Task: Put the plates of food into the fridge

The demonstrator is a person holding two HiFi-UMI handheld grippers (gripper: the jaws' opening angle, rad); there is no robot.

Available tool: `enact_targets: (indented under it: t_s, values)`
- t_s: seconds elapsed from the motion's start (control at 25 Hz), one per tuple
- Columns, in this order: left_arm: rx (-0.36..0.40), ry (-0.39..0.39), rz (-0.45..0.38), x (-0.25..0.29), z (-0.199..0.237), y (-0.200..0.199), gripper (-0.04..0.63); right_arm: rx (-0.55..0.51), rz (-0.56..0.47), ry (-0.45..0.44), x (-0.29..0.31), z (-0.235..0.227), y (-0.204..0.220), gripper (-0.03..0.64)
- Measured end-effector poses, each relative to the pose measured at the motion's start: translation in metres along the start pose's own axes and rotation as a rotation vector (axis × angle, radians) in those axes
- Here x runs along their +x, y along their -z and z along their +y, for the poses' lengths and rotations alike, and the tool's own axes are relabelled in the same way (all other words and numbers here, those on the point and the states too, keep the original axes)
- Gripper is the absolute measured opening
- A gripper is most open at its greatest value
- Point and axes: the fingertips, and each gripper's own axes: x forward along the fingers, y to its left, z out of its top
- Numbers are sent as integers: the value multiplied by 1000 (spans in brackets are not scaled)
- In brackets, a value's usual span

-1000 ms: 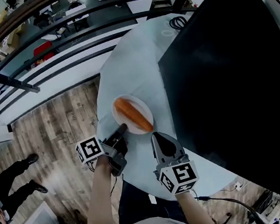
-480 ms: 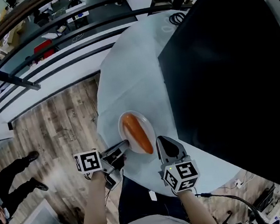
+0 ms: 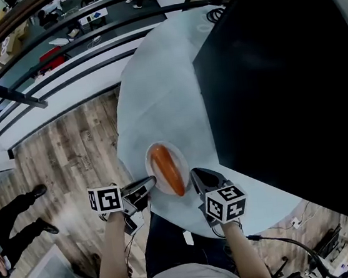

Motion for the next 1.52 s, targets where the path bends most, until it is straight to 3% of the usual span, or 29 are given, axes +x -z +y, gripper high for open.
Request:
enact_targets:
  t_s: [0.24,0.52,0.8,0.96,1.12,1.52]
  values:
    - [32,-89,47,3,10,-3,21,-30,94,-27,13,1,0,19]
    - [22,-101,50,3,13,-3,20,53,163,-48,16,0,3,60]
    - [17,-103,48,2,13,-3,20,13,232,-35,27,16,11,88]
    - [22,-107,46,3,12,-4,20,50,210,-1,28,12,12,87]
    - [44,-114,31,4,14,-5,20,203,150,-40,29,10,11,63]
    - [65,-128,34,-4,2,23,20,230,119,-37,3,18,30,60]
